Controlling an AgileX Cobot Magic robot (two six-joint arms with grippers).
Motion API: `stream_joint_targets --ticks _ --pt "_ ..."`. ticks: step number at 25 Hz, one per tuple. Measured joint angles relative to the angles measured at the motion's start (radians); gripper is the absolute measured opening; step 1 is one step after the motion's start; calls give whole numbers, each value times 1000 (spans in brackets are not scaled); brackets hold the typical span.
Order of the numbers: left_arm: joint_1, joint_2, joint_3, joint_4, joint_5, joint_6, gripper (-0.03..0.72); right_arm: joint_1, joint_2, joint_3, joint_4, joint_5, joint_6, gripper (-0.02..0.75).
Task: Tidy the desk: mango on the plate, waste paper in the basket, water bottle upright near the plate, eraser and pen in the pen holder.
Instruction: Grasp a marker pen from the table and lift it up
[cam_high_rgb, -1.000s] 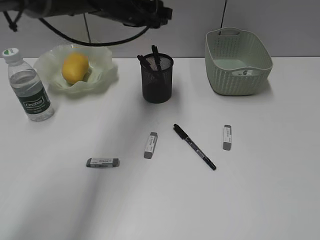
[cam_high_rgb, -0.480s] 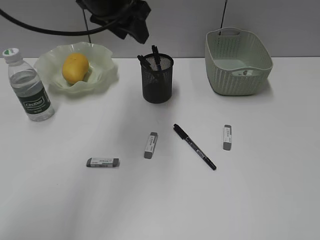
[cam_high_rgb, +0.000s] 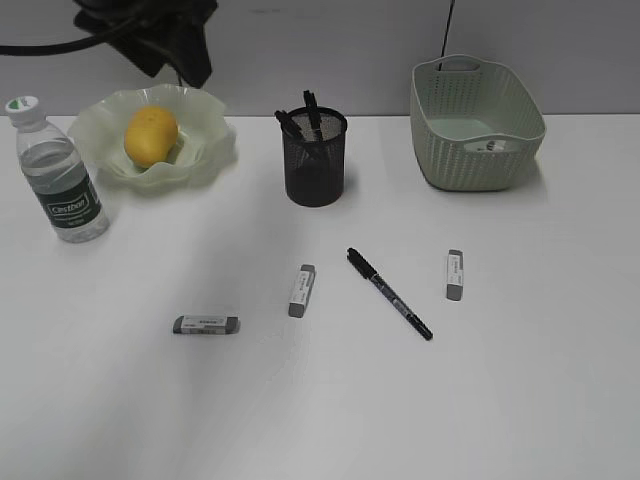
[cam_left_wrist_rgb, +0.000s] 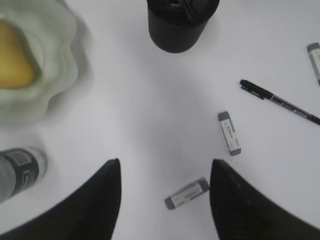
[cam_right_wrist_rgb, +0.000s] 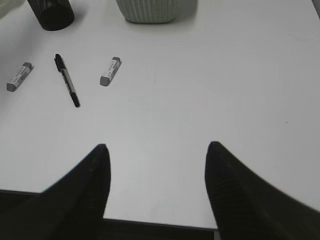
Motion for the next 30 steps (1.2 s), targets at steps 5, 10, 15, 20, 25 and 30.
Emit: stream_joint_targets --ticks 5,10,15,20,25,30 --pt "48 -193 215 0 0 -1 432 0 0 0 0 1 0 479" --pt "112 -482 513 1 -67 -1 432 0 0 0 0 0 0 479" --pt "177 -774 740 2 -161 -1 432 0 0 0 0 0 0 478" --pt "196 -1068 920 -3 -243 -4 432 0 0 0 0 1 0 478" --pt "197 -1315 1072 -7 -261 -30 429 0 0 0 0 0 -1 479" --pt "197 -1539 1153 -12 -206 -43 429 0 0 0 0 1 -1 479"
